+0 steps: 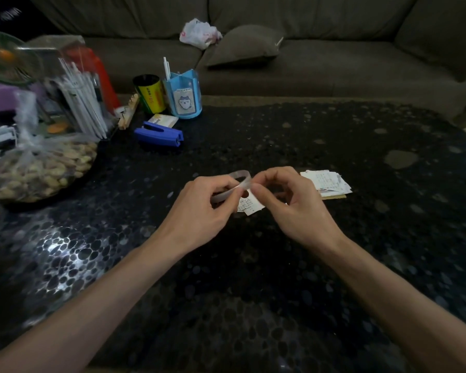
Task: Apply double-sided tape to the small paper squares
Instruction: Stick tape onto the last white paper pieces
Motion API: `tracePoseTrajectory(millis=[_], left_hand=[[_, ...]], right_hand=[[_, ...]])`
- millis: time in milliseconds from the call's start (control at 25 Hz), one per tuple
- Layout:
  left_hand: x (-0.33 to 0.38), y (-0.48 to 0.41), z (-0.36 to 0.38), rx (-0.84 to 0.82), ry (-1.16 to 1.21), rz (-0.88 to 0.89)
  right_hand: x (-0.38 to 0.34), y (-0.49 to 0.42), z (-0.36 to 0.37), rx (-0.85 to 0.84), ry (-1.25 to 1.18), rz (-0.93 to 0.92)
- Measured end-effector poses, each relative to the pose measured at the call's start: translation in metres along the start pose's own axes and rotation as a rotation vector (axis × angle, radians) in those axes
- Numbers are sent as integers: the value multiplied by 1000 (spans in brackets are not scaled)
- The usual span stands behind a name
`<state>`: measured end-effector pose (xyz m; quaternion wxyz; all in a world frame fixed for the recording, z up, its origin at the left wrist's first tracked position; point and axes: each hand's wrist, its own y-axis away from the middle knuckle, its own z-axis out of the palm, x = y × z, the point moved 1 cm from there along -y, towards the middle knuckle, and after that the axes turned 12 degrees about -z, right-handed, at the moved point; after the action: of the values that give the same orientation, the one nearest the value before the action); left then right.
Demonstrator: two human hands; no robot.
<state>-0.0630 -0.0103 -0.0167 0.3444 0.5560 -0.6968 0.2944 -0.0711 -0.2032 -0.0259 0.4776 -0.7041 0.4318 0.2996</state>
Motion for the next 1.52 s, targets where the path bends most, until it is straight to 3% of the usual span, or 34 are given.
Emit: tracePoseTrajectory(millis=[120,360,480,640,920,1000,1160,1320,1520], left_hand=[[-2,-1,-2,9,9,-22],[1,2,-1,10,4,-11],[2,2,0,-28,-26,-20],[5,3,3,-65,-38,-7],[5,1,4,-52,43,7],[3,2,6,-112,202,-67],[-13,1,7,-172,616,-319],[0,2,7,-268,621,-233],[17,14,9,-561,668,-250]], right_hand=[[0,1,-1,91,-19,46],[-2,7,4,15,264,-159],[-2,7,2,70,268,-166],[0,1,-5,21,202,-71],[-7,1,1,-34,235,-219],[-12,0,3,-24,221,-241],[-18,-4,-11,177,-40,-149],[-12,-1,-10,37,75,-178],[-7,1,-5,68,-62,-112]])
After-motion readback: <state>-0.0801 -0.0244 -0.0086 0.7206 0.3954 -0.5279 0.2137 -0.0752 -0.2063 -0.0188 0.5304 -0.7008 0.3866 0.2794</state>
